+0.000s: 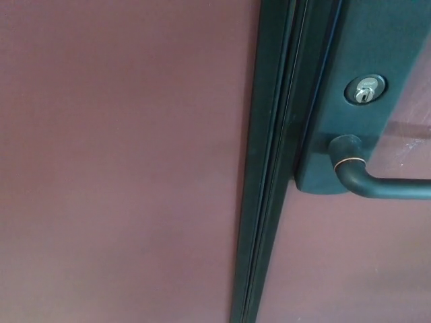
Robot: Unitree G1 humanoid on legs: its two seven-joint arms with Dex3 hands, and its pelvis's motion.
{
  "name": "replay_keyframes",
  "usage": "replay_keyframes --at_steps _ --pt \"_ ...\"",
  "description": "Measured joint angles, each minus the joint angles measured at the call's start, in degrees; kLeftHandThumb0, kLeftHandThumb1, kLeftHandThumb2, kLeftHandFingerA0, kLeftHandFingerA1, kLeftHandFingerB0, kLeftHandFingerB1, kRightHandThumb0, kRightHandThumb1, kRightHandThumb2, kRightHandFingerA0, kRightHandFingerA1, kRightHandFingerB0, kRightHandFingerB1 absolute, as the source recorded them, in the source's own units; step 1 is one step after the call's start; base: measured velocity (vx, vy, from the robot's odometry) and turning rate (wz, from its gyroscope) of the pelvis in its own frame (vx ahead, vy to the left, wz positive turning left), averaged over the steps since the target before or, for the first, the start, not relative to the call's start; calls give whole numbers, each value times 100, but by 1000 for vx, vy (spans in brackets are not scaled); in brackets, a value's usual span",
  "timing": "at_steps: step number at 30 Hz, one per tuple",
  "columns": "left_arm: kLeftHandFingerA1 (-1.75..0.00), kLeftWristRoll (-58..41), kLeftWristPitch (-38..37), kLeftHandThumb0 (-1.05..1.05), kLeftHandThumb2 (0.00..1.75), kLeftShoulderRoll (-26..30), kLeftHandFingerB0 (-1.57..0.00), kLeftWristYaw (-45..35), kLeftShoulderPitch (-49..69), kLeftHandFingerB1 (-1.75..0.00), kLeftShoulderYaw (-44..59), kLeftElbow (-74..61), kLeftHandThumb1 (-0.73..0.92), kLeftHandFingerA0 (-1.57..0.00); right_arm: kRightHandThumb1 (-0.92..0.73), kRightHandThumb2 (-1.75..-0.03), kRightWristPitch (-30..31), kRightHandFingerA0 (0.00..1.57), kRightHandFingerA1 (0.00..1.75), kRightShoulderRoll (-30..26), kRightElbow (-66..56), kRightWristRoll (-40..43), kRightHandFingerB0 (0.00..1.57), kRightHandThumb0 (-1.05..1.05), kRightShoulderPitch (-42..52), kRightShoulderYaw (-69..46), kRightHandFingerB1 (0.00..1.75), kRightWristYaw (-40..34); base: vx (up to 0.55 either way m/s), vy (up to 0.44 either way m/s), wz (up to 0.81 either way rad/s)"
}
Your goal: The robot walks towards the door handle and put its right hand on it and twist the handle
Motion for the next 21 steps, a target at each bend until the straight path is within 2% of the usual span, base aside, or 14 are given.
replay_keyframes --at_steps 1,2,3,5,6,7,8,9,10,21 --pt "-45 0 -3 -25 55 13 -46 -3 -16 -38 3 -5 50 -62 -36 -74 109 75 66 -284 14 85 62 -49 -169 113 57 103 0 0 0" --pt "-45 0 -6 -25 55 20 -46 -6 -20 -38 4 -9 50 -62 -36 -74 187 74 66 -484 35 145 59 -48 -277 204 56 174 0 0 0" --pt "-45 0 -8 -25 56 31 -46 -10 -23 -38 7 -15 50 -62 -44 -53 294 73 53 -741 54 219 66 -41 -420 326 45 273 0 0 0" --pt "-45 0 -13 -25 56 44 -46 -21 -28 -38 11 -26 50 -62 -45 -53 475 70 52 -1171 93 352 62 -41 -645 540 44 475 0 0 0" --pt "-45 0 -14 -25 56 46 -46 -30 -30 -38 14 -32 50 -62 -38 -77 536 66 64 -1318 113 386 48 -44 -717 625 53 565 0 0 0" --pt "-45 -2 -14 -25 56 46 -46 -39 -30 -38 25 -38 50 -62 -38 -77 596 66 64 -1467 145 413 48 -44 -795 743 53 684 0 0 0" --pt "-45 -3 -14 -25 56 46 -46 -47 -30 -38 35 -39 50 -63 -48 -54 630 66 50 -1549 166 424 58 -41 -832 813 42 760 0 0 0" --pt "-45 -4 -14 -25 56 47 -46 -53 -27 -38 52 -39 50 -63 -50 -55 672 63 49 -1641 195 436 55 -40 -878 913 41 867 0 0 0" --pt "-52 -4 -14 -33 66 47 -43 -55 -24 -46 63 -39 42 -59 -51 -55 698 63 49 -1711 219 441 54 -41 -903 1002 41 960 0 0 0" --pt "-52 -4 -34 -33 66 56 -43 -83 68 -46 102 -40 41 -59 -53 -56 1014 60 47 -2239 447 346 48 -45 -1083 1978 38 2076 0 0 0"
